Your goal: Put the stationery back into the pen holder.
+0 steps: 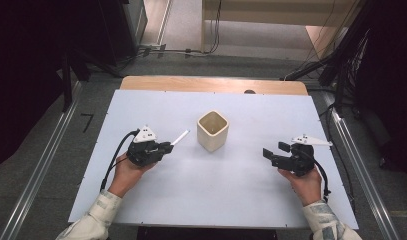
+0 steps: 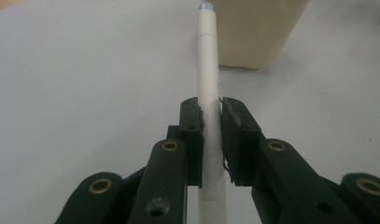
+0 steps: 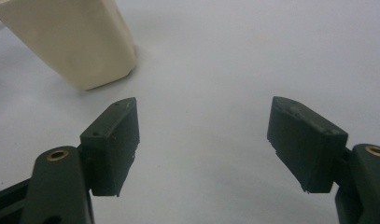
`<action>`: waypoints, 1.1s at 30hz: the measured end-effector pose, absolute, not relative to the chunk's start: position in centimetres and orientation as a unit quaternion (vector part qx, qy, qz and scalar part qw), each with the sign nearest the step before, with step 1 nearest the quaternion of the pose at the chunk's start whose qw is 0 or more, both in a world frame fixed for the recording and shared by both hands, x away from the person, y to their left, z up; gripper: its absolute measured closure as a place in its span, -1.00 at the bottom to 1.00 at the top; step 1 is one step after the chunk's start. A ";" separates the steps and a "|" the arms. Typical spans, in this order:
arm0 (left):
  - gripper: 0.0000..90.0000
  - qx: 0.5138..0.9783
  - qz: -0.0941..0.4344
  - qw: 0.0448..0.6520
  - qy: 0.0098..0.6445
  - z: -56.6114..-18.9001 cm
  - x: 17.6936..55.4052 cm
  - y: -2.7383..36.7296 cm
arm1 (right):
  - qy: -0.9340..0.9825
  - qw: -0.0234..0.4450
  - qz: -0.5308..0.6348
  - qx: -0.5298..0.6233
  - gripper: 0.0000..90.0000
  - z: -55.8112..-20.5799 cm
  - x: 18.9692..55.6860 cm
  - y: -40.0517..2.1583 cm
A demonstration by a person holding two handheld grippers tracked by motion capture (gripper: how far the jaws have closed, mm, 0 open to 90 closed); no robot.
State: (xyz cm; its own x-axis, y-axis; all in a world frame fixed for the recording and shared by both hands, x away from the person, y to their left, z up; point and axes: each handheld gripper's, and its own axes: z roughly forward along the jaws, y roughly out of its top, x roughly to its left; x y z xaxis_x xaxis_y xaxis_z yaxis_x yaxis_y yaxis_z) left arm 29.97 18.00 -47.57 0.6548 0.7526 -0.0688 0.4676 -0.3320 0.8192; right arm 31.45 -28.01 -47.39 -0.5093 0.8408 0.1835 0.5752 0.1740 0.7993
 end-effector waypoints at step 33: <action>0.78 0.763 0.178 0.500 0.370 -44.1 30.4 16.4 | 0.756 0.149 0.439 0.462 -0.48 -47.4 30.6 -28.3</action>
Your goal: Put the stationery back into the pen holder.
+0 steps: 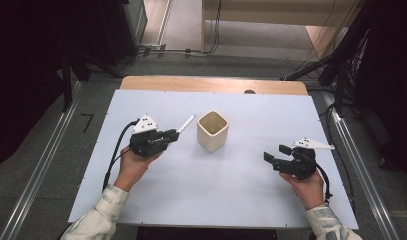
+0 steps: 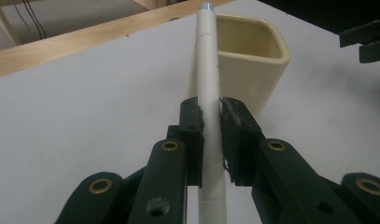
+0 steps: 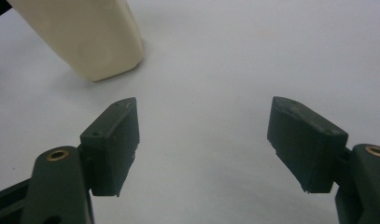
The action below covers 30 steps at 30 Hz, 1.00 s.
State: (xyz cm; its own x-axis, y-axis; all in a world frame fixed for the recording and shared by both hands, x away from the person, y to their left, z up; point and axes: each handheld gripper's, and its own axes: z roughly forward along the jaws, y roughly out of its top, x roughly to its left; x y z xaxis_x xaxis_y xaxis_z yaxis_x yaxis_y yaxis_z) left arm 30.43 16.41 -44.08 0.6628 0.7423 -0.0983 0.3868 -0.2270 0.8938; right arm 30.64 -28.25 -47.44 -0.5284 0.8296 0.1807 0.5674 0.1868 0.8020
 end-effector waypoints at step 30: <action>0.78 0.767 0.143 0.531 0.329 -44.1 28.9 12.4 | 0.762 0.133 0.471 0.424 -0.48 -46.1 30.6 -24.9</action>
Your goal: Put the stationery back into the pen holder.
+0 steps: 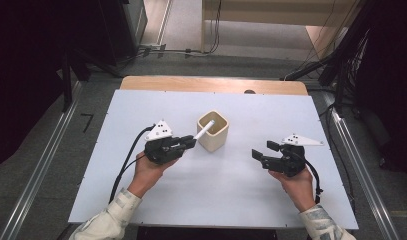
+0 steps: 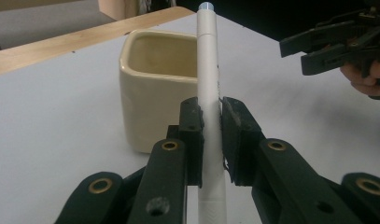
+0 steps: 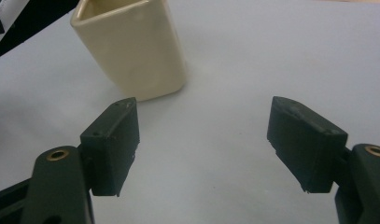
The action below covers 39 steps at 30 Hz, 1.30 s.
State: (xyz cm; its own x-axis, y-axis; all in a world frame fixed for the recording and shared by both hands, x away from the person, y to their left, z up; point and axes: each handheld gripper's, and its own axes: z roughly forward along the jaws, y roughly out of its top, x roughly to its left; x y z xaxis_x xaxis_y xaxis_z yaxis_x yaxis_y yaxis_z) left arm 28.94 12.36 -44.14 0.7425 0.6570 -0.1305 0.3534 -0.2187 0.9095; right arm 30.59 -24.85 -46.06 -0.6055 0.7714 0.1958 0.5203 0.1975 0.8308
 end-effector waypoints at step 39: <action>0.78 0.775 0.125 0.541 0.302 -44.4 27.9 9.1 | 0.689 -0.076 0.605 0.393 -0.16 -45.4 32.5 -18.6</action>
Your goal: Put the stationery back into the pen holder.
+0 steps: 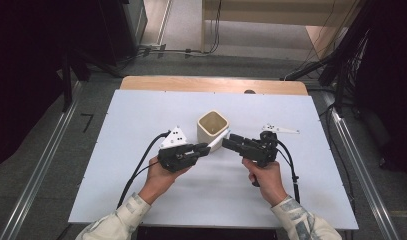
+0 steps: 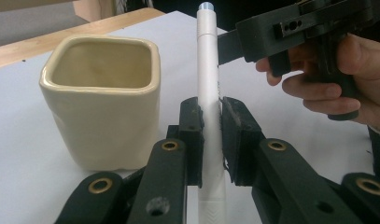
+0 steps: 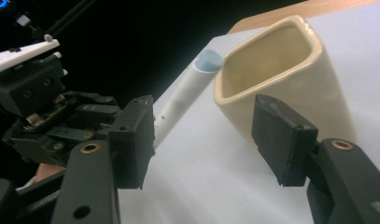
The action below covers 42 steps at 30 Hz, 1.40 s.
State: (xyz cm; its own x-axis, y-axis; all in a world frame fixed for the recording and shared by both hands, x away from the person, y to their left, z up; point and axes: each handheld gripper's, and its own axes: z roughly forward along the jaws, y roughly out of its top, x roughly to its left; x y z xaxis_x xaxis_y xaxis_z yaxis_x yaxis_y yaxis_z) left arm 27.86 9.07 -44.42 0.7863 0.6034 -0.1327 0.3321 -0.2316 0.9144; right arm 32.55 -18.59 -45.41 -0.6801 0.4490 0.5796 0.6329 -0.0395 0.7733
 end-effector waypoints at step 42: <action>0.62 0.788 0.116 0.535 0.282 -45.5 27.6 7.7 | -0.669 0.148 -0.620 -0.382 0.69 -45.8 32.8 -18.0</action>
